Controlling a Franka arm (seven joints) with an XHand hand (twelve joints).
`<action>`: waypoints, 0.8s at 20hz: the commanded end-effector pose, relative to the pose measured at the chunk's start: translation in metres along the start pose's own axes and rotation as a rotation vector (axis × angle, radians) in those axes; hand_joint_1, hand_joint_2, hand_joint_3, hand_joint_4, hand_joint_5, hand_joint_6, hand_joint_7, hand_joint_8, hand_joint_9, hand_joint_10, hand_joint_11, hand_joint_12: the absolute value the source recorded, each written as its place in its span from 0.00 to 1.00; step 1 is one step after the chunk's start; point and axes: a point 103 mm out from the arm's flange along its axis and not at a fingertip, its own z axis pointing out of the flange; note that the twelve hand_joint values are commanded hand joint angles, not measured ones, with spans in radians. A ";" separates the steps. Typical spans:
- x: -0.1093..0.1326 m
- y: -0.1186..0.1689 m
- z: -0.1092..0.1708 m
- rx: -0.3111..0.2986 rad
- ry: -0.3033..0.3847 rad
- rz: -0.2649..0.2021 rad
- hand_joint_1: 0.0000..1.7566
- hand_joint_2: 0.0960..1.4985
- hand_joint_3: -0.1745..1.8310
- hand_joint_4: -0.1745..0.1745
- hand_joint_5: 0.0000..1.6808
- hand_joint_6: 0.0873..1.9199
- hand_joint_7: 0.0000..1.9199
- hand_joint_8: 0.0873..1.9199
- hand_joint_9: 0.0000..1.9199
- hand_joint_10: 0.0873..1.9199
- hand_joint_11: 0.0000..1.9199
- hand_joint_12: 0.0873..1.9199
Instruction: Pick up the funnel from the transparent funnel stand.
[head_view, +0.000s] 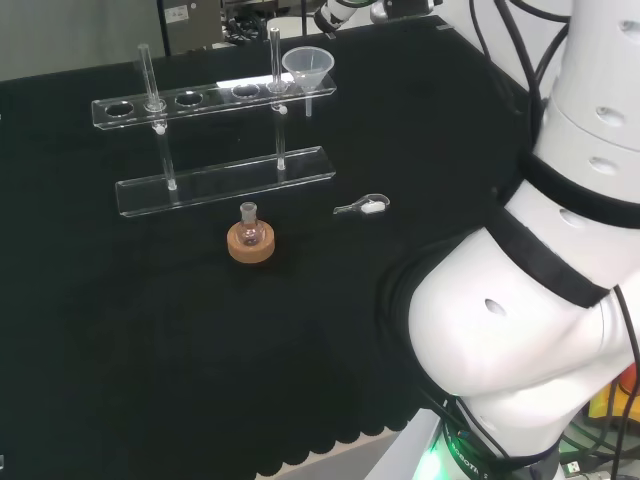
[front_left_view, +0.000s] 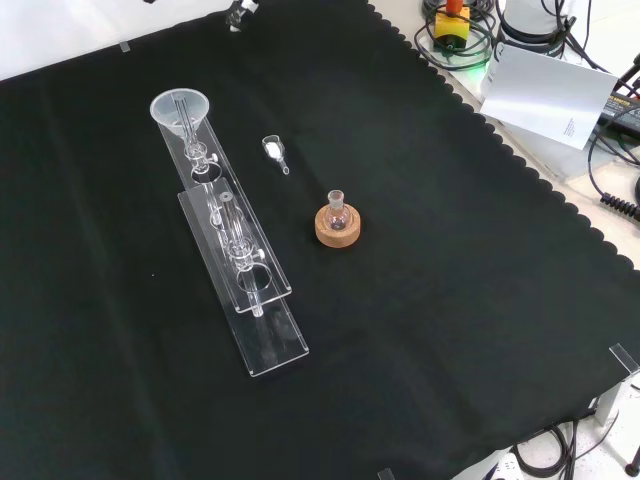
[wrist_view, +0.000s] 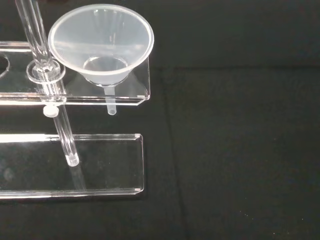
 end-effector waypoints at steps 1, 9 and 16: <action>0.038 0.034 0.027 0.110 -0.088 -0.077 0.40 0.43 0.31 0.49 0.08 0.00 0.05 0.33 0.13 0.35 0.00 0.72; 0.048 0.048 0.047 0.156 -0.114 -0.111 0.40 0.42 0.32 0.50 0.08 0.00 0.04 0.32 0.12 0.35 0.00 0.72; 0.047 0.061 0.052 0.203 -0.157 -0.115 0.40 0.39 0.34 0.51 0.06 0.00 0.00 0.30 0.06 0.35 0.00 0.70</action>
